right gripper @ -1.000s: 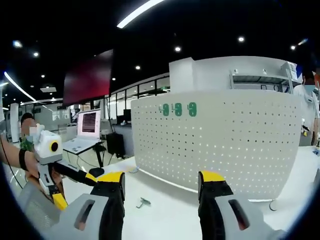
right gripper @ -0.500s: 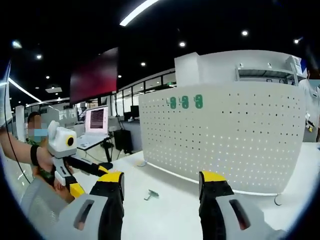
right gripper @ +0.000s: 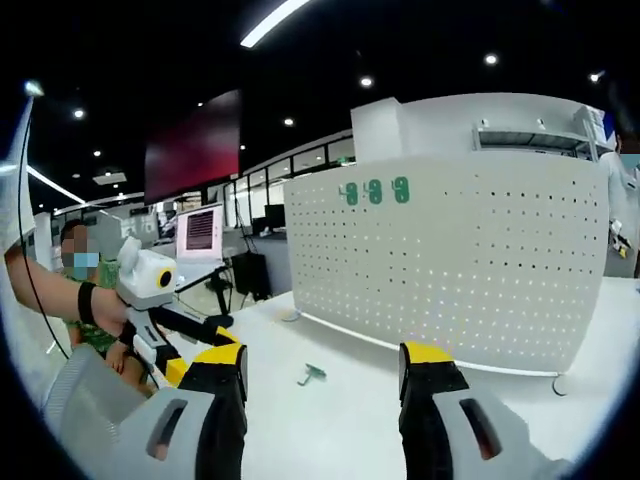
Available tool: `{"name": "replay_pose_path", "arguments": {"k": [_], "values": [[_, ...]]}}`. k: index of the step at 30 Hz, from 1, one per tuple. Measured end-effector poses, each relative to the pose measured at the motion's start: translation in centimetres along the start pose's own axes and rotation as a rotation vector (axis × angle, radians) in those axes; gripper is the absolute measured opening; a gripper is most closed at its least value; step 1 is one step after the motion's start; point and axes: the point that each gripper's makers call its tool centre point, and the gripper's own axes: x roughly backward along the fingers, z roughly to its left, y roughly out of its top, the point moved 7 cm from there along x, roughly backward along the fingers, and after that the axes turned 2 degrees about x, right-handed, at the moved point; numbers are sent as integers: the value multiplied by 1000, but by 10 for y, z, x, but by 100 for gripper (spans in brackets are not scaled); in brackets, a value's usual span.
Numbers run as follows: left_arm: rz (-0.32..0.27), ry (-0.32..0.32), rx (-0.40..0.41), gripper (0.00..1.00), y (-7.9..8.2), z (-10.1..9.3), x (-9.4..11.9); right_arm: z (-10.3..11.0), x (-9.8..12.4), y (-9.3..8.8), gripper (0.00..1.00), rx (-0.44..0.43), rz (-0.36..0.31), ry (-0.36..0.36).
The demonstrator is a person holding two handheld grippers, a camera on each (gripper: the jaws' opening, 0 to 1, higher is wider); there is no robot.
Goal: Insert the hook assembly into the mounting plate slot until the hook locks in place.
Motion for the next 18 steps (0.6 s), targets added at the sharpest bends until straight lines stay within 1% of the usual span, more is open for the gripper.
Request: {"name": "replay_pose_path", "arguments": {"k": [3,9,10,11,12,17,18], "values": [[-1,2,2,75,1,2,-3,6,3,-4,62,0,5,7],[0,39,13,73,0,11,-7,12,5,-11,63,-8,21,27],[0,46,17,72,0,12,-7,13,5,-12,63,-17,20,30],[2,76,20,71,0,15,-7,14,5,-13,63,-22,24,33],[0,85,17,70,0,17,-8,14,6,-14,63,-19,27,35],[9,90,37,70,-1,22,-11,17,6,-19,63,-11,52,40],[1,94,43,69,0,22,-11,18,6,-19,63,-11,56,41]]}}
